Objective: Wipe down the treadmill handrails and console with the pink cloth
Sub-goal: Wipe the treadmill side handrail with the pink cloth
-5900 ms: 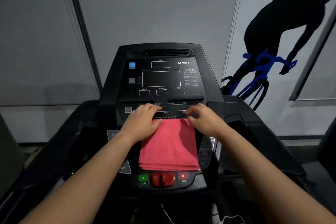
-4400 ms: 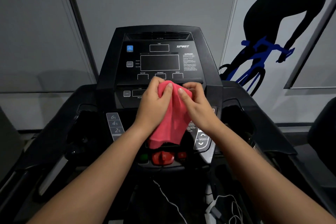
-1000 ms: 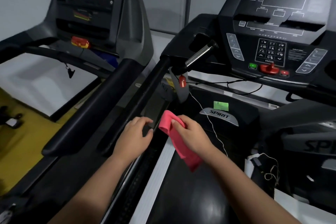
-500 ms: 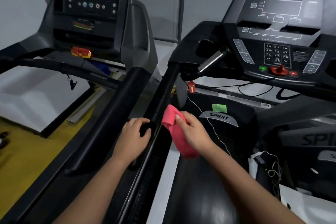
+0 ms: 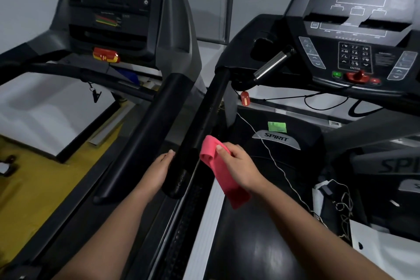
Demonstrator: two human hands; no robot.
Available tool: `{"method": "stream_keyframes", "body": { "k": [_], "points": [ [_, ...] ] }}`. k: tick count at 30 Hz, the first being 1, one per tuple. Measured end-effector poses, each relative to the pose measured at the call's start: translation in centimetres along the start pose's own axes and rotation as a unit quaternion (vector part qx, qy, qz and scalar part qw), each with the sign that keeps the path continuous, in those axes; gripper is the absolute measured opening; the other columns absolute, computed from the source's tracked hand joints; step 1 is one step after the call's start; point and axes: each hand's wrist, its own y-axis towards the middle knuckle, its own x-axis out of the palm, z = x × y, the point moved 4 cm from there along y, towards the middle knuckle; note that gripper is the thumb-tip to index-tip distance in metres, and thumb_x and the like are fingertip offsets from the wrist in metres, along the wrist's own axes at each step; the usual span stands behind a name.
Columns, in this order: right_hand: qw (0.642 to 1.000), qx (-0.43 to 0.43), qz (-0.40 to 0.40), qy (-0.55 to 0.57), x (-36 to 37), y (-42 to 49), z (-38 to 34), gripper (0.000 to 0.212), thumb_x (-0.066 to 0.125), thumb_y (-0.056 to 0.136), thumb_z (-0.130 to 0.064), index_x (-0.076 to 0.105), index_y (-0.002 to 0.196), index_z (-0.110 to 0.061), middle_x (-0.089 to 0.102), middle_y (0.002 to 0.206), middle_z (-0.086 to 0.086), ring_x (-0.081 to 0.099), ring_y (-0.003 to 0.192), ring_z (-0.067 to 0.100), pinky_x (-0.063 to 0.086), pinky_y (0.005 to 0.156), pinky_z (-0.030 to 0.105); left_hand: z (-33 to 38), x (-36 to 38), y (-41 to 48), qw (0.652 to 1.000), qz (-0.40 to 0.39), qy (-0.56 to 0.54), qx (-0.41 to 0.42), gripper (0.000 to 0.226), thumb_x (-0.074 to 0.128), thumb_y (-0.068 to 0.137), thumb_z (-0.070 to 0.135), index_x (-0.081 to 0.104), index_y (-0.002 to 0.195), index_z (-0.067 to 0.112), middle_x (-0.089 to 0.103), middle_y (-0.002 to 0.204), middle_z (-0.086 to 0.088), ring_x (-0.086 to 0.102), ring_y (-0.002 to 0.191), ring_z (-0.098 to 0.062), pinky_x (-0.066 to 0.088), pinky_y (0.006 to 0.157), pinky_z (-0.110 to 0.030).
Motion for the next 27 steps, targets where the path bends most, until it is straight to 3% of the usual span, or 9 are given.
{"method": "stream_keyframes", "body": {
  "k": [5,9,11,13,16,22,25,27],
  "points": [
    [0.999,0.008,0.007,-0.033,0.4,-0.3,0.2,0.019,0.052,0.093,-0.043,0.059,0.077,-0.035,0.049,0.091,-0.009,0.054,0.085,0.007,0.042,0.086,0.029,-0.3,0.4,0.2,1.0,0.006,-0.028,-0.004,0.046,0.035,0.1,0.047,0.051,0.132,0.019,0.056,0.124,0.003,0.05,0.114,-0.009,0.033,0.097,-0.024],
    [1.0,0.0,-0.003,-0.024,1.7,-0.7,-0.2,0.016,0.055,0.093,-0.034,0.058,0.078,-0.031,0.049,0.089,-0.008,0.051,0.079,0.001,0.037,0.075,0.016,-0.8,0.6,0.2,0.999,-0.017,-0.04,-0.018,0.049,0.034,0.101,0.042,0.044,0.139,0.014,0.047,0.123,0.009,0.044,0.122,-0.008,0.027,0.098,-0.02],
    [1.0,-0.014,-0.002,-0.022,2.6,-0.9,-0.7,0.011,0.056,0.093,-0.033,0.058,0.083,-0.033,0.049,0.09,-0.01,0.051,0.082,0.001,0.037,0.076,0.015,-1.0,0.5,0.5,0.998,-0.031,-0.043,-0.036,0.051,0.037,0.099,0.046,0.042,0.141,0.016,0.045,0.131,0.011,0.042,0.129,-0.013,0.027,0.102,-0.023],
    [0.999,-0.023,-0.005,-0.031,3.7,-1.1,-1.2,0.007,0.055,0.093,-0.036,0.06,0.09,-0.033,0.048,0.093,-0.012,0.053,0.086,0.002,0.037,0.076,0.014,-2.0,0.6,1.1,0.995,-0.052,-0.059,-0.064,0.049,0.039,0.096,0.053,0.053,0.132,0.024,0.058,0.13,0.003,0.056,0.116,-0.016,0.042,0.096,-0.032],
    [0.997,-0.021,0.012,-0.069,4.9,-1.7,-1.3,0.02,0.054,0.093,-0.042,0.063,0.105,-0.029,0.044,0.096,-0.014,0.053,0.089,0.003,0.037,0.072,0.012,-2.8,1.1,1.0,0.99,-0.055,-0.095,-0.087,0.039,0.037,0.095,0.055,0.064,0.105,0.029,0.071,0.096,0.002,0.064,0.087,-0.011,0.047,0.068,-0.026],
    [0.993,-0.039,0.042,-0.105,5.7,-2.1,-2.0,0.025,0.054,0.092,-0.043,0.06,0.112,-0.03,0.045,0.101,-0.01,0.054,0.092,0.007,0.043,0.074,0.018,-3.5,1.4,1.7,0.991,-0.044,-0.116,-0.047,0.04,0.033,0.098,0.053,0.065,0.092,0.03,0.072,0.075,0.007,0.066,0.073,-0.007,0.048,0.063,-0.025],
    [0.987,-0.073,0.037,-0.137,6.8,-2.4,-2.5,0.028,0.054,0.091,-0.045,0.056,0.117,-0.035,0.045,0.105,-0.009,0.054,0.094,0.01,0.047,0.078,0.029,-3.5,1.4,1.8,0.99,-0.03,-0.137,-0.028,0.039,0.037,0.101,0.042,0.069,0.092,0.021,0.072,0.073,0.002,0.068,0.066,-0.01,0.049,0.061,-0.027],
    [0.979,-0.08,0.01,-0.186,7.9,-2.5,-2.5,0.034,0.052,0.091,-0.049,0.052,0.123,-0.036,0.042,0.108,-0.007,0.053,0.094,0.011,0.045,0.076,0.029,-4.0,1.0,2.0,0.99,-0.02,-0.135,-0.03,0.031,0.041,0.101,0.031,0.066,0.091,0.017,0.071,0.073,-0.003,0.067,0.058,-0.009,0.051,0.056,-0.025]
  ]
}}
